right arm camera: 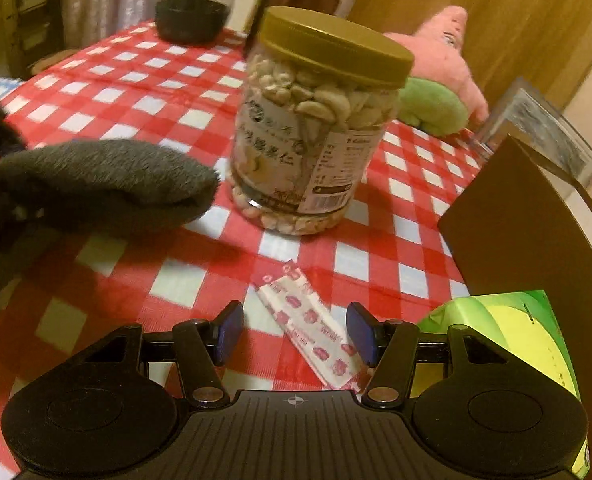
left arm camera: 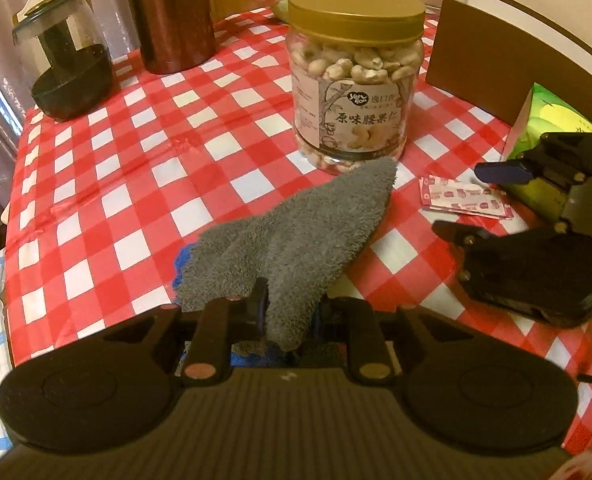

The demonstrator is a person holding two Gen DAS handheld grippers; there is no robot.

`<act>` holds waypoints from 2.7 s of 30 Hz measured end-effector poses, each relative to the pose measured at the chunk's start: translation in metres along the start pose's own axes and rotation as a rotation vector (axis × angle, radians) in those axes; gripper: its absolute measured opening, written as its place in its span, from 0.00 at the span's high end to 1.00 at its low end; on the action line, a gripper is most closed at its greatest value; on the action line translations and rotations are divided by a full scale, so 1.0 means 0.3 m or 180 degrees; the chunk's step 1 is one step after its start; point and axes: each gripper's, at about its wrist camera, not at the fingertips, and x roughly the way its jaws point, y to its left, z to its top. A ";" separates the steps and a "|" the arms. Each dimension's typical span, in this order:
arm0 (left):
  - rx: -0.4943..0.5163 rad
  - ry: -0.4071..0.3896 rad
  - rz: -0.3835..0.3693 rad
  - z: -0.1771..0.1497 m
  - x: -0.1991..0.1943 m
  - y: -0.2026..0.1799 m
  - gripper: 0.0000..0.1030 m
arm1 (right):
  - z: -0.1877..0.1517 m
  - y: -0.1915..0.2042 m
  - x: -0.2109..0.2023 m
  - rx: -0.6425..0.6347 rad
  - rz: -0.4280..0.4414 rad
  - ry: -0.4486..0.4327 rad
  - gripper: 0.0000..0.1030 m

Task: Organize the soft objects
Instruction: 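Grasp the grey towel with the left tool while the right tool approaches the bandage strip, then grasp the red-white bandage strip with the right tool while the left tool holds the towel, then carry the grey towel and the bandage strip up over the brown box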

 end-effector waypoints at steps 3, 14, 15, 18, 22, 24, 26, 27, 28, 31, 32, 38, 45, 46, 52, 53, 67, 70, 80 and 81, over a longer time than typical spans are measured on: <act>-0.0019 0.0000 -0.0026 0.000 0.000 0.006 0.80 | 0.013 -0.008 0.015 0.0131 -0.0059 0.0018 0.45; 0.0020 -0.0005 -0.0045 -0.003 0.003 -0.001 0.80 | 0.020 -0.097 0.027 0.0773 0.0298 0.0264 0.52; 0.0024 -0.0006 -0.0049 -0.004 0.002 -0.002 0.80 | 0.019 -0.093 0.021 0.0758 0.0297 0.0280 0.58; 0.0022 -0.0005 -0.0067 -0.007 -0.001 0.001 0.80 | 0.013 -0.078 0.003 0.0681 0.0289 0.0319 0.71; 0.0041 -0.0001 -0.0074 -0.014 -0.006 -0.004 0.80 | -0.003 -0.062 -0.026 0.0727 0.0427 0.0352 0.75; 0.0049 -0.0001 -0.0073 -0.016 -0.007 -0.007 0.79 | -0.012 -0.049 -0.035 0.0767 0.0501 0.0350 0.75; 0.0058 0.0000 -0.0068 -0.016 -0.006 -0.009 0.79 | -0.020 -0.037 -0.041 0.0800 0.0544 0.0344 0.75; 0.0061 0.0006 -0.0067 -0.015 -0.004 -0.010 0.79 | -0.021 -0.034 -0.043 0.0813 0.0537 0.0340 0.75; 0.0065 0.0012 -0.0069 -0.014 -0.003 -0.011 0.78 | -0.020 -0.035 -0.044 0.0839 0.0542 0.0343 0.75; 0.0088 0.0017 -0.0064 -0.013 -0.002 -0.014 0.77 | -0.022 -0.051 -0.038 0.0983 0.0594 0.0352 0.75; 0.0107 0.0014 -0.0061 -0.014 -0.002 -0.014 0.74 | -0.023 -0.058 -0.035 0.1008 0.0605 0.0341 0.75; 0.0218 0.0004 -0.0057 -0.022 0.003 -0.024 0.68 | -0.022 -0.055 -0.033 0.1004 0.0586 0.0286 0.75; 0.0339 -0.0029 -0.0011 -0.030 0.014 -0.036 0.77 | -0.026 -0.053 -0.037 0.1008 0.0605 0.0279 0.75; 0.0343 -0.0035 0.0000 -0.030 0.014 -0.033 0.79 | -0.027 -0.051 -0.038 0.1009 0.0609 0.0281 0.75; 0.0289 -0.0045 -0.0043 -0.027 0.009 -0.013 0.82 | -0.028 -0.052 -0.043 0.1046 0.0640 0.0285 0.75; 0.0289 -0.0050 -0.0041 -0.027 0.008 -0.014 0.82 | -0.028 -0.052 -0.046 0.1052 0.0649 0.0282 0.77; 0.0289 -0.0091 -0.0074 -0.060 -0.043 -0.010 0.83 | -0.054 -0.072 -0.135 0.1313 0.0746 0.0213 0.80; 0.0309 -0.0097 -0.0090 -0.072 -0.057 -0.015 0.83 | -0.063 -0.070 -0.163 0.1345 0.0740 0.0199 0.80; 0.0405 -0.0121 -0.0262 -0.106 -0.112 -0.045 0.84 | -0.110 -0.089 -0.269 0.1508 0.0687 0.0145 0.80; 0.0419 -0.0125 -0.0285 -0.107 -0.118 -0.048 0.84 | -0.116 -0.091 -0.281 0.1533 0.0679 0.0140 0.80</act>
